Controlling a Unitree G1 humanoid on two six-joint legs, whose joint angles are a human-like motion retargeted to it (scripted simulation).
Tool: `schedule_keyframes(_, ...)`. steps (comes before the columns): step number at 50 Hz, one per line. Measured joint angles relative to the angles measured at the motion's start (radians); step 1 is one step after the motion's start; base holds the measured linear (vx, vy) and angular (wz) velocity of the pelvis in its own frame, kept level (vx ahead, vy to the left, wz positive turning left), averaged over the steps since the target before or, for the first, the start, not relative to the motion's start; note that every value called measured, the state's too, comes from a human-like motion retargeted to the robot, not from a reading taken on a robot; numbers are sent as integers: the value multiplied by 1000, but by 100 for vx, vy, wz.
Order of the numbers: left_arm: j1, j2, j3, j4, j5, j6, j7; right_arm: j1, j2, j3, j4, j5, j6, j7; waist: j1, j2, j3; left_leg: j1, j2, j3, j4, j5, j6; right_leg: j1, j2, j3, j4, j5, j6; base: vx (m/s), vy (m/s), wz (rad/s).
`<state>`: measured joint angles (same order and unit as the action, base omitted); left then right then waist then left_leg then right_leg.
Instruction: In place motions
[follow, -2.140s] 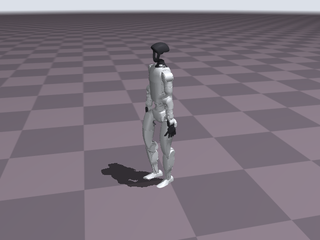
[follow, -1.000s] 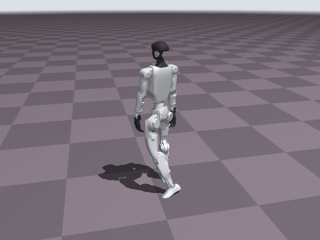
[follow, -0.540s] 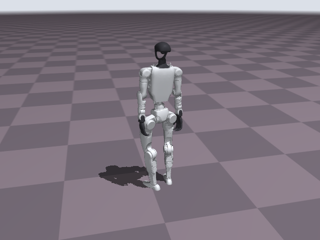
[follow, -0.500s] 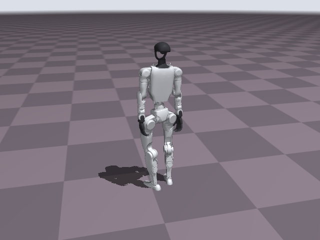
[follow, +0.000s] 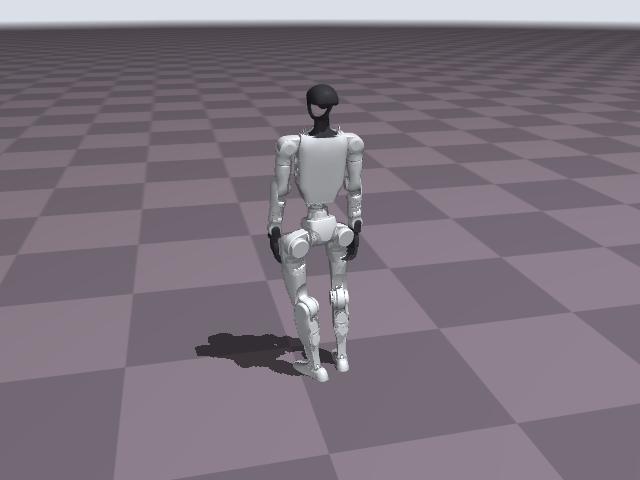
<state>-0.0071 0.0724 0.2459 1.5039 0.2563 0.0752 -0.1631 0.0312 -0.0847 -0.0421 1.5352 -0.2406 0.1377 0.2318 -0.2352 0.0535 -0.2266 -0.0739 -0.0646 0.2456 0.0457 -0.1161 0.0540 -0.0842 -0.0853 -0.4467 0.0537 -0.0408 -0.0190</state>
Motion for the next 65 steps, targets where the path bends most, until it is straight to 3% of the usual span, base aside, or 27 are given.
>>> schedule_keyframes(5, -15, -8, 3, 10, 1, 2, 5, -2, 0, -10, -2, 31, -4, 12, 83, 2, -11, -49, 32, 9, 25, -13, -18, -49, 6, 74, 101, -56, 26, 0, -8, -35)
schedule_keyframes(8, -22, -1, 9, 11, 2, 1, -6, 1, -1, 4, 7, 53, -12, 0, 230, -27, -10, -68, 57, 105, 42, -26, -21, -58, 38, 290, 137, -64, 24, -4, -12, -104)
schedule_keyframes(10, -29, 6, -17, 10, 12, 2, -8, 7, 3, -15, 19, 74, -19, -11, 135, -10, 23, -87, 46, -55, 60, -3, -14, -83, 53, 325, 165, -27, 12, -2, -13, 339)
schedule_keyframes(12, -33, 16, -18, 9, 18, 1, -4, 6, 6, -14, 38, 77, -11, -16, -3, 14, 56, -117, 25, -252, 75, 33, -15, -97, 41, 376, 191, -20, 61, -4, -12, 435)
schedule_keyframes(15, -36, 33, -7, 10, 22, 2, 4, 11, 6, -1, 61, 57, -8, 1, 16, -10, 79, -138, 1, -321, 84, 66, -21, -83, 62, 489, 177, -42, 86, -7, -13, 168)
schedule_keyframes(18, -43, 51, 11, 13, 18, 7, 7, 17, 1, 12, 79, 22, 4, 19, 85, -56, 86, -161, -26, -334, 81, 91, -22, -42, 19, 303, 117, -47, 25, -10, -16, 127)
schedule_keyframes(25, -31, 48, 51, 25, -58, -15, 50, 11, -42, 6, 72, -81, 17, 14, 138, -77, 123, -222, -49, -371, 45, 134, 5, 12, -16, 38, 58, -50, 43, -8, -17, 210)
schedule_keyframes(30, -6, 55, 79, 78, -62, 0, 57, 9, -79, -20, 67, -66, 8, -39, 51, -62, 109, -255, 17, -79, 8, 62, 16, 62, -21, -206, 3, -61, 68, 7, -18, 280)
schedule_keyframes(35, 18, 57, 75, 111, -36, 6, 88, 19, -103, -83, 78, 31, 7, -53, 1, -65, 108, -237, 65, 253, 4, 3, -20, 122, -22, -423, -35, -74, 104, 20, -24, 282)
schedule_keyframes(39, 50, 48, 91, 101, -30, 4, 83, 28, -113, -105, 90, 75, 8, -56, 22, -84, 101, -215, 75, 411, 24, 31, -40, 157, -19, -543, -57, -82, 129, 25, -28, 211)
schedule_keyframes(43, 96, 32, 135, 96, -59, -2, 89, 21, -113, -94, 78, 49, 13, -64, 75, -102, 92, -192, 65, 369, 45, 184, -31, 180, -18, -607, -58, -88, 150, 28, -32, 116)
schedule_keyframes(45, 124, 23, 164, 100, -81, -2, 91, 11, -108, -78, 57, 26, 11, -66, 113, -111, 91, -175, 42, 282, 24, 144, -54, 190, -18, -613, -52, -91, 157, 26, -31, 34)
schedule_keyframes(47, 150, 11, 196, 110, -104, -1, 90, -3, -97, -65, 18, -3, 11, -63, 133, -126, 84, -177, 7, 274, -22, 197, -4, 198, -34, -624, -48, -86, 167, 25, -30, 25)
schedule_keyframes(54, 208, -16, 282, 120, -145, 8, 79, -47, -16, -10, -151, 37, -35, -14, 132, -139, 62, -164, -39, 233, -92, 203, 0, 213, -44, -663, -33, -75, 197, 14, -30, 28)
schedule_keyframes(65, 155, 4, 239, 28, -118, 12, 39, -43, 3, 86, -204, -25, -77, 29, 175, -150, 56, -112, -65, 183, -107, 139, 7, 284, -53, -714, 15, 1, 214, 19, -28, 14)
